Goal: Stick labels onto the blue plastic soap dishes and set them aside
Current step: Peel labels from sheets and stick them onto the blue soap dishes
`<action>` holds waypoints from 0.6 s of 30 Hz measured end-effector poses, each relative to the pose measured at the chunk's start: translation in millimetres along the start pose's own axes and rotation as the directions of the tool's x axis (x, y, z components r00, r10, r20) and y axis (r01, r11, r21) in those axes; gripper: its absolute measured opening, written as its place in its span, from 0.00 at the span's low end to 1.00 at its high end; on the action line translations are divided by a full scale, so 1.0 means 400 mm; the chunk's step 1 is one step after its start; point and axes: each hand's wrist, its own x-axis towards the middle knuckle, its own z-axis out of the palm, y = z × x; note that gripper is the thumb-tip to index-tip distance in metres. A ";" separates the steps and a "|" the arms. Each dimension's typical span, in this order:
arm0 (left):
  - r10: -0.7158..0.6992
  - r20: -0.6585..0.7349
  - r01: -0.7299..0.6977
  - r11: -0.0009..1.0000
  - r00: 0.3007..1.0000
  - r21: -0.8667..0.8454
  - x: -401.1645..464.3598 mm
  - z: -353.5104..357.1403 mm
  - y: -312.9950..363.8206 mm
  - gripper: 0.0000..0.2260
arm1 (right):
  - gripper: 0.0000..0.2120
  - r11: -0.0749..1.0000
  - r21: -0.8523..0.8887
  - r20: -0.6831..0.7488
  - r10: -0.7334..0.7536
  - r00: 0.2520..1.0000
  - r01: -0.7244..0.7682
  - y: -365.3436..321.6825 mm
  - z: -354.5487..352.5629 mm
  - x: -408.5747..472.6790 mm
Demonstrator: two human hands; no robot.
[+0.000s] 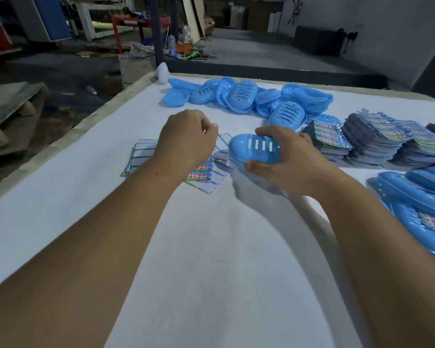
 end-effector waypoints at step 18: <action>-0.239 0.333 0.246 0.969 0.912 0.023 -0.005 -0.054 -0.033 0.37 | 0.41 0.999 -0.001 0.127 0.037 0.991 -0.037 -0.007 0.010 -0.018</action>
